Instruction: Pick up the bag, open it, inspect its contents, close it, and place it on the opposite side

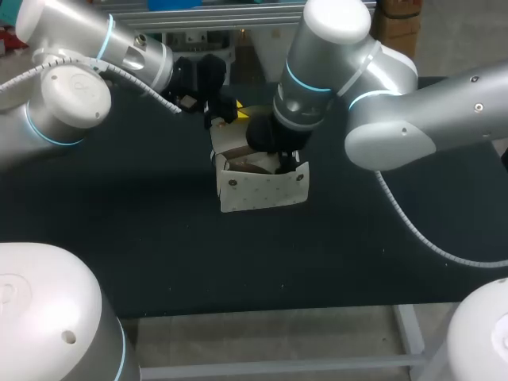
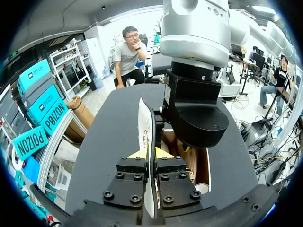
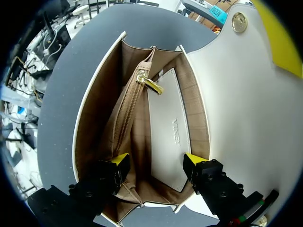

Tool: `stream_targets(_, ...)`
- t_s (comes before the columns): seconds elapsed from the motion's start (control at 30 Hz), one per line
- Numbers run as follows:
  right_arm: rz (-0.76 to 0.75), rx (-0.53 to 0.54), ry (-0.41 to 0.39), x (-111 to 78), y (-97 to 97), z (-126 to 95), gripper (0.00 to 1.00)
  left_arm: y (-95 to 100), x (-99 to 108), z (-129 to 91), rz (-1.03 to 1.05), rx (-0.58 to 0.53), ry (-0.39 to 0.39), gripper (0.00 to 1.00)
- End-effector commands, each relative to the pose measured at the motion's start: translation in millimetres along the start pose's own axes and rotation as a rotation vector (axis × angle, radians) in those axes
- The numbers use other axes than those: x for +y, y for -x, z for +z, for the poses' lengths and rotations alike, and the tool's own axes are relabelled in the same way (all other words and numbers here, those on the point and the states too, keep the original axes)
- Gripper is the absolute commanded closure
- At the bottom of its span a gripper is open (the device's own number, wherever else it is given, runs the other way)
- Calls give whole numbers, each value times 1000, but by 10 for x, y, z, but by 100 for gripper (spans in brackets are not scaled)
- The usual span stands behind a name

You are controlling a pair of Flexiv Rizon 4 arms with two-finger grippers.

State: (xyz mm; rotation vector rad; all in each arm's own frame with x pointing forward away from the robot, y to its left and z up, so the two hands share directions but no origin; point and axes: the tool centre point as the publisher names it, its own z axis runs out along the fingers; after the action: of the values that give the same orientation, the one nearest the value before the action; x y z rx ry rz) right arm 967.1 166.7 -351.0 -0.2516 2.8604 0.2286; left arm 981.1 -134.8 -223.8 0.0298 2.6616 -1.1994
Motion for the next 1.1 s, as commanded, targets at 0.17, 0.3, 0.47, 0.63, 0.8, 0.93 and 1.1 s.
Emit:
stream_targets(0.17,-3,4,-4,9,30,91,0,-14,-14,-3,2,2,-2,100)
stream_targets(0.3,-6,2,-4,13,30,88,0,-15,-15,-4,2,2,-2,100)
stream_targets(0.47,-6,1,-4,13,31,84,0,-15,-18,-4,4,2,-2,100)
stream_targets(0.63,-7,-3,-4,14,33,79,0,-14,-18,1,5,6,-2,100)
stream_targets(0.8,-13,-43,7,19,34,28,23,-12,-17,4,5,9,-2,100)
stream_targets(0.93,-21,-78,15,23,32,-29,100,-6,-18,8,5,10,-2,100)
stream_targets(1.1,-30,-135,25,28,22,-117,100,5,-21,21,4,15,-1,100)
